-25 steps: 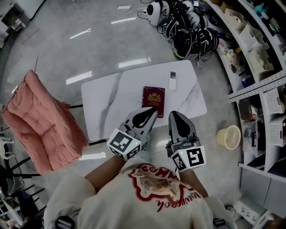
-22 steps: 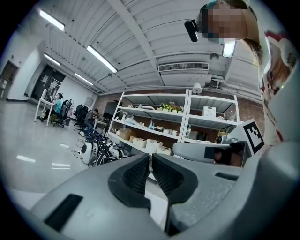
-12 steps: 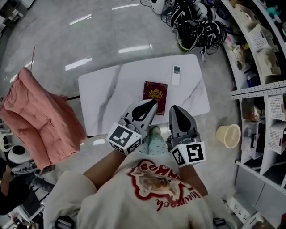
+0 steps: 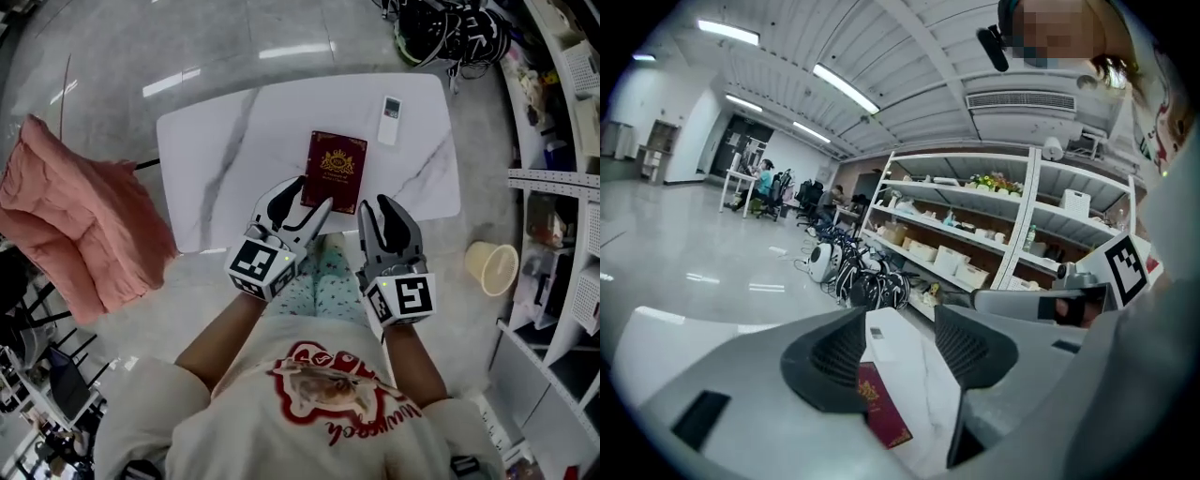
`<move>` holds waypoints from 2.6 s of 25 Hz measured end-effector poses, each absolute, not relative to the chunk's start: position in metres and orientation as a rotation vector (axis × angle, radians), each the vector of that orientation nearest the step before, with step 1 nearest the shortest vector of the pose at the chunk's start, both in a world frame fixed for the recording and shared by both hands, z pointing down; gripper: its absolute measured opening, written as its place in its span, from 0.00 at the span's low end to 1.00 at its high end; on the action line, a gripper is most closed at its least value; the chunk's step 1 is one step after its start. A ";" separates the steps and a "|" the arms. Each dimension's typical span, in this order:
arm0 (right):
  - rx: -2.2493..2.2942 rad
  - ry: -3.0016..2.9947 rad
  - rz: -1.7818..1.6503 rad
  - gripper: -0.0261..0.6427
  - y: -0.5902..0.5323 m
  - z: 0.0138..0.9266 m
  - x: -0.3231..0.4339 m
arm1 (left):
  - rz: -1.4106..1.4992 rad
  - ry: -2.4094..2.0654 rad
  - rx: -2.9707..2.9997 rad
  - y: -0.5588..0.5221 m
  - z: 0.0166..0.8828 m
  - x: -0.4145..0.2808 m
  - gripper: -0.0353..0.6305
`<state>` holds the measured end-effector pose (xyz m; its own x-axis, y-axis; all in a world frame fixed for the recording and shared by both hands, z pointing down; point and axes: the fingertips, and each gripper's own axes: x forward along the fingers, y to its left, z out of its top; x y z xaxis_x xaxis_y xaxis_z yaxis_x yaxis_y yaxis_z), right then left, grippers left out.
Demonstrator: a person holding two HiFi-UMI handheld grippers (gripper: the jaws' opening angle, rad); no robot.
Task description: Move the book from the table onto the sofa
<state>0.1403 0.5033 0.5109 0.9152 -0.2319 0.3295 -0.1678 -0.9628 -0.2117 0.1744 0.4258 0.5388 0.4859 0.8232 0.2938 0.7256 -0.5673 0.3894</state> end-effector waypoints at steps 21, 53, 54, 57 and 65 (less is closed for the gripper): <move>-2.573 0.185 -1.131 0.44 0.535 0.808 0.140 | 1.276 0.928 2.351 0.407 0.835 0.199 0.51; -2.240 0.189 -1.177 0.36 0.499 0.863 0.051 | 1.415 1.036 2.121 0.403 0.873 0.082 0.51; -2.240 0.186 -1.187 0.36 0.498 0.863 0.046 | 1.422 1.028 2.119 0.401 0.873 0.076 0.51; -2.247 0.178 -1.213 0.35 0.491 0.862 0.030 | 1.437 0.999 2.115 0.394 0.873 0.058 0.51; -2.257 0.186 -1.275 0.35 0.485 0.862 0.014 | 1.473 0.975 2.101 0.388 0.875 0.040 0.51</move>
<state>0.0143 0.4847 0.8623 0.5436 -0.3688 0.7540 0.1380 -0.8468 -0.5137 0.0404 0.3882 0.8748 0.2040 0.7299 0.6524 0.3154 -0.6799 0.6620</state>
